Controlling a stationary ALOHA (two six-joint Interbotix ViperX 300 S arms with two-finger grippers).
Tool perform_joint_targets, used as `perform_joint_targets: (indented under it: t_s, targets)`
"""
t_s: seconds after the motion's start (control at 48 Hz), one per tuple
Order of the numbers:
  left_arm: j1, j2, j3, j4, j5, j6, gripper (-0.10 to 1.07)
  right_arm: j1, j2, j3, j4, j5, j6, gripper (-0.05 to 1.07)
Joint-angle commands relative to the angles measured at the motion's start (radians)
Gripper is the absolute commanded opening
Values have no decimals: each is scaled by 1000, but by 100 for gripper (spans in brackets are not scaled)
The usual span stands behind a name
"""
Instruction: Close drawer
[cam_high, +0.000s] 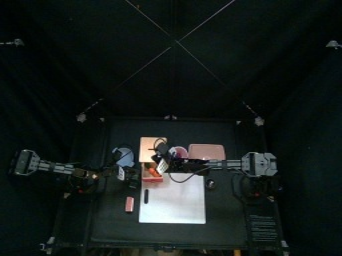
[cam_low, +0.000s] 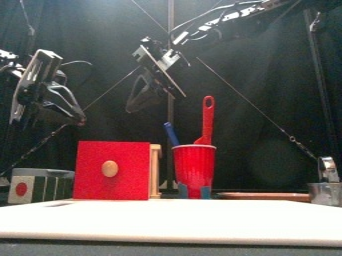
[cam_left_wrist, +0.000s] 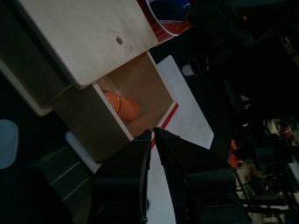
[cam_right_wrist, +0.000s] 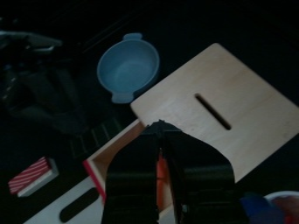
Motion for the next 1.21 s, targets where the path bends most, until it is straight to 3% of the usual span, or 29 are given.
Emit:
perform_joint_targets:
  t_s: [0.0,0.438,0.771,1.188]
  targets:
    - [-15,-2,-34,-35,-2,2,56,-40,-40,-26,0,-8,-2,38]
    - [-117,18,-43,-74,-34,0,56,-123,-21,-38,5,-15,-2,38]
    - [-127,54,-46,-74,-34,0,56,-143,-20,-78,20,-64,-3,38]
    - [-198,107,-69,-71,-31,2,56,-196,12,-133,20,-123,-3,38]
